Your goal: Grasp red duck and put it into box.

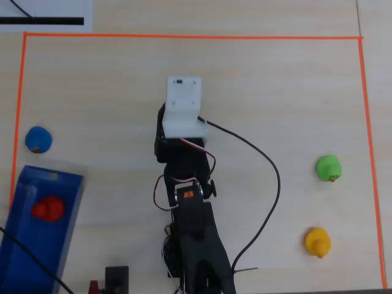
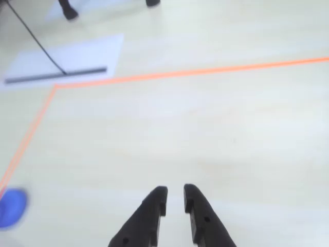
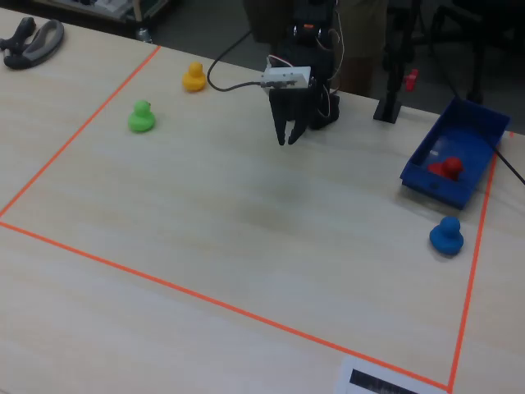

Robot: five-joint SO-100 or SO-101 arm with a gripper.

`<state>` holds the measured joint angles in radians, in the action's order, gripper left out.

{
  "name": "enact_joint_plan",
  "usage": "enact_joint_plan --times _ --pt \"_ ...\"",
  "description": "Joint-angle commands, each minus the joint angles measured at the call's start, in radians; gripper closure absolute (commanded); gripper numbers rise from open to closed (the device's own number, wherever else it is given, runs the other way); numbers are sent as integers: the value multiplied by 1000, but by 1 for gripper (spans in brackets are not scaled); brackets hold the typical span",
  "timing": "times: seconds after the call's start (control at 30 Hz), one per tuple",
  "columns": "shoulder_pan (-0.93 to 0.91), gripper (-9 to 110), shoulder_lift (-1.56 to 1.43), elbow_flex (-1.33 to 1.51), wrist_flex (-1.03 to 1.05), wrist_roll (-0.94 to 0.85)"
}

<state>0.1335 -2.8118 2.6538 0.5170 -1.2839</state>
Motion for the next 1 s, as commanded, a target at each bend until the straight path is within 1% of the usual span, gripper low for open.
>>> enact_joint_plan --times 0.0,0.2,0.4,0.5,0.63,0.7,0.77,0.97 --pt "-2 101 -324 106 71 -11" --pt "-46 101 -499 291 238 6" --pt "-84 101 -499 407 350 6" --pt "-69 101 -500 456 474 -11" --pt "-61 101 -500 456 673 8" --pt "-63 101 -500 456 738 40" --pt "-66 100 -500 457 787 31" --pt "-72 100 -500 457 792 35"
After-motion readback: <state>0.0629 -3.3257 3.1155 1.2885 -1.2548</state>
